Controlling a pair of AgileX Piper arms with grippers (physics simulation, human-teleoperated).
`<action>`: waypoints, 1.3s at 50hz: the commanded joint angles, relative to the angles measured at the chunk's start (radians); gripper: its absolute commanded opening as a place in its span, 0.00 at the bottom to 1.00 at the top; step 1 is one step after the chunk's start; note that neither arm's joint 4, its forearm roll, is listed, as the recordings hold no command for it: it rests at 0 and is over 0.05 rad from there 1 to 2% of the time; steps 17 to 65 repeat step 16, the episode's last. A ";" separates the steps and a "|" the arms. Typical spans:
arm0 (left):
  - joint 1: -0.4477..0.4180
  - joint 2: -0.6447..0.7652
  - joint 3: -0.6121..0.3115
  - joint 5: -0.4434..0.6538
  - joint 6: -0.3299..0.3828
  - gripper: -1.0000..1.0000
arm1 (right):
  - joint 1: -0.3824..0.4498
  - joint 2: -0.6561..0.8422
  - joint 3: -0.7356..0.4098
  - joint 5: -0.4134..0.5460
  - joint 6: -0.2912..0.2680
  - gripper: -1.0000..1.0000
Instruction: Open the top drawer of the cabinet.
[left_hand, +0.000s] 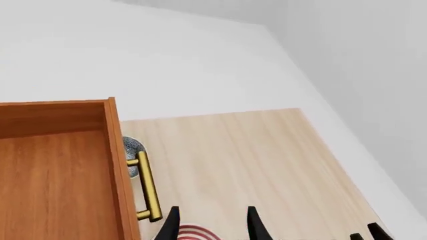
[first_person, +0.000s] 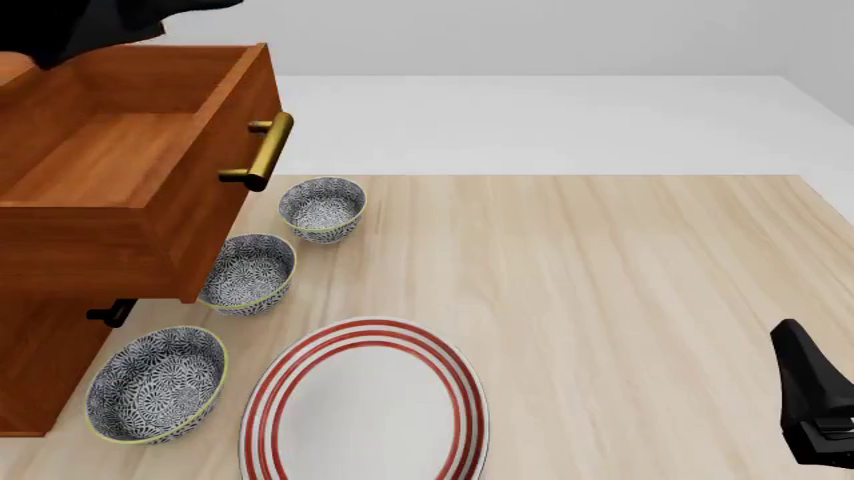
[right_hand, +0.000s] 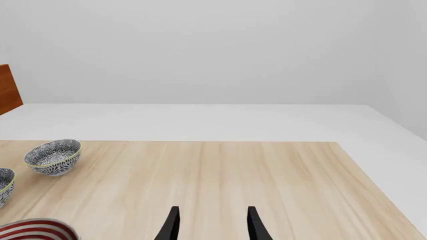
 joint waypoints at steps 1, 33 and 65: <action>-0.035 -0.044 -0.002 -0.003 0.027 1.00 | 0.000 0.000 0.000 0.000 0.000 1.00; -0.056 -0.115 0.016 -0.041 0.065 1.00 | 0.000 0.000 0.000 0.000 0.000 1.00; -0.056 -0.115 0.016 -0.041 0.065 1.00 | 0.000 0.000 0.000 0.000 0.000 1.00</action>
